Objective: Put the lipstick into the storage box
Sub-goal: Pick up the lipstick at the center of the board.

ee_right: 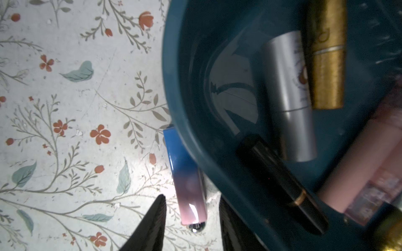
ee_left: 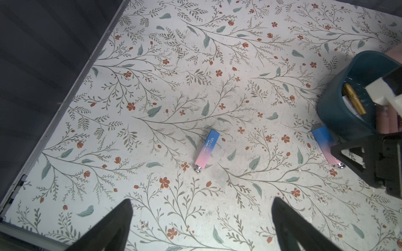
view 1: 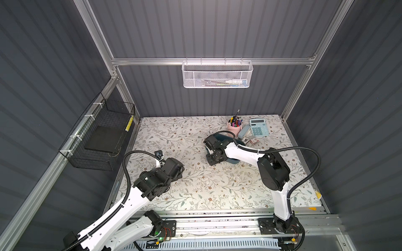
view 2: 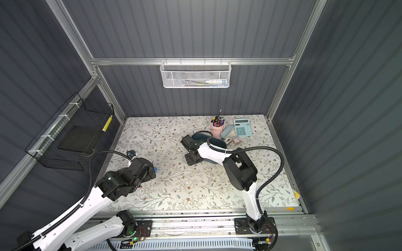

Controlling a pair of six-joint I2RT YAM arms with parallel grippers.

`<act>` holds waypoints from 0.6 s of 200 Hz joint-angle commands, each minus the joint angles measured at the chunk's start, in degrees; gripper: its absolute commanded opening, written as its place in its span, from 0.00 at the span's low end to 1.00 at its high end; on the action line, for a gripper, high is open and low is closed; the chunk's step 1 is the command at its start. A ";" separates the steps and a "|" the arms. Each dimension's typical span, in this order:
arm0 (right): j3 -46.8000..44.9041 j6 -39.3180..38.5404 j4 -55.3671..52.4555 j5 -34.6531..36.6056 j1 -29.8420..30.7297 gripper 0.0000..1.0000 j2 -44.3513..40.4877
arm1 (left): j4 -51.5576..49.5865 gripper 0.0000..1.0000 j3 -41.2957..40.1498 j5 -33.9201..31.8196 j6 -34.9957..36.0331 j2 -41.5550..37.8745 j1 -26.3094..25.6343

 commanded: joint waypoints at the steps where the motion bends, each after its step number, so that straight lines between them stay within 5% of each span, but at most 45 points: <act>1: 1.52 -0.44 -1.98 -0.39 0.11 0.43 1.82 | -2.11 1.00 -1.01 -1.61 -1.17 -0.80 0.15; 120: 2.06 0.40 -2.54 -2.33 0.11 0.30 4.06 | -1.07 1.00 -1.33 -1.64 -0.64 0.46 0.15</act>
